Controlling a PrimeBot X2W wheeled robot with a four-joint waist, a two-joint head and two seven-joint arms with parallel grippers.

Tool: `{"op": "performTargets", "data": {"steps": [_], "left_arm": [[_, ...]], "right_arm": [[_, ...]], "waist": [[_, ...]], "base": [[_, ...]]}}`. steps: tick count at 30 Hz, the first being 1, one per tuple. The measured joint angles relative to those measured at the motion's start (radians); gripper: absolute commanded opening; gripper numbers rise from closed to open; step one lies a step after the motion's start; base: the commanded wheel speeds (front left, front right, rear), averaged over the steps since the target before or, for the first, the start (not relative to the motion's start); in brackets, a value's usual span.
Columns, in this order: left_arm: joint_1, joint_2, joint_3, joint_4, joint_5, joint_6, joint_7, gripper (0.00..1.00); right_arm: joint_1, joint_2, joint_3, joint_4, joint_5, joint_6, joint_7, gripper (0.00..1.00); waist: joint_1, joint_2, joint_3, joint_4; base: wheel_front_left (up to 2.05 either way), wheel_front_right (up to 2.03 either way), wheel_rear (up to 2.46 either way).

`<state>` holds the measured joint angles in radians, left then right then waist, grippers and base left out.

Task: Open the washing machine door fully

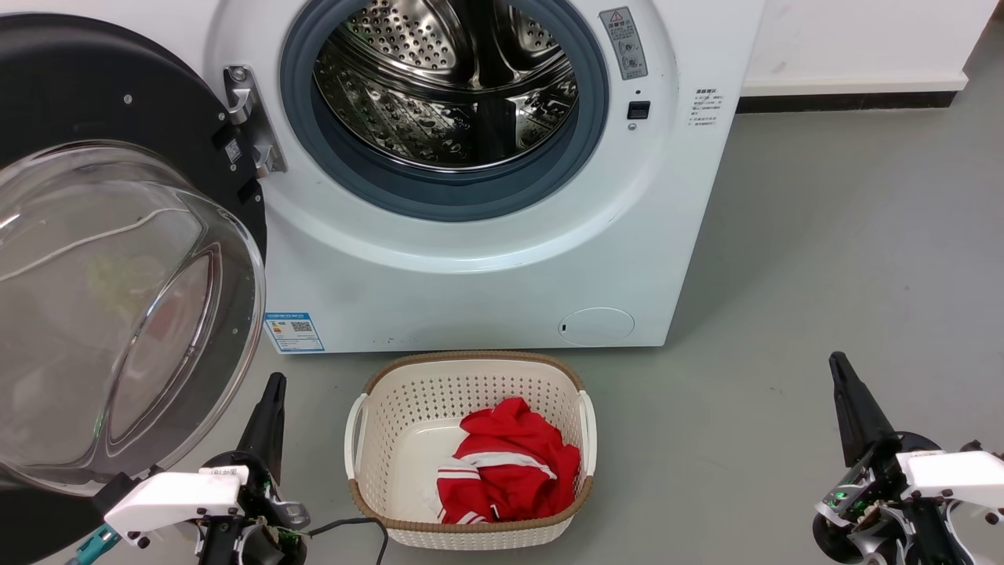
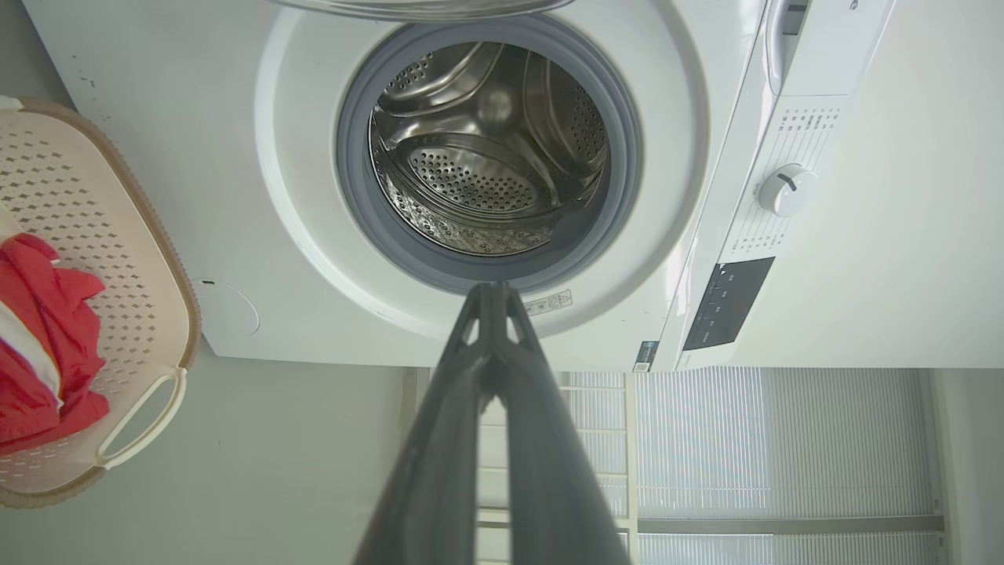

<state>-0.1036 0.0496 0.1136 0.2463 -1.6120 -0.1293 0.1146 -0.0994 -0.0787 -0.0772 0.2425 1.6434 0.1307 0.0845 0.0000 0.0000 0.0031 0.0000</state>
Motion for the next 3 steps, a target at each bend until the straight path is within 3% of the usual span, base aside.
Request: {"op": "performTargets", "data": {"steps": [3], "left_arm": [[0.000,0.000,0.000,0.000,0.000,0.000,0.000,0.00]], "right_arm": [[0.000,0.001,-0.002,0.000,0.000,0.000,0.002,0.00]], "waist": [[0.0000,0.0000,0.000,0.000]], "base": [[0.00,0.00,0.00]]}}
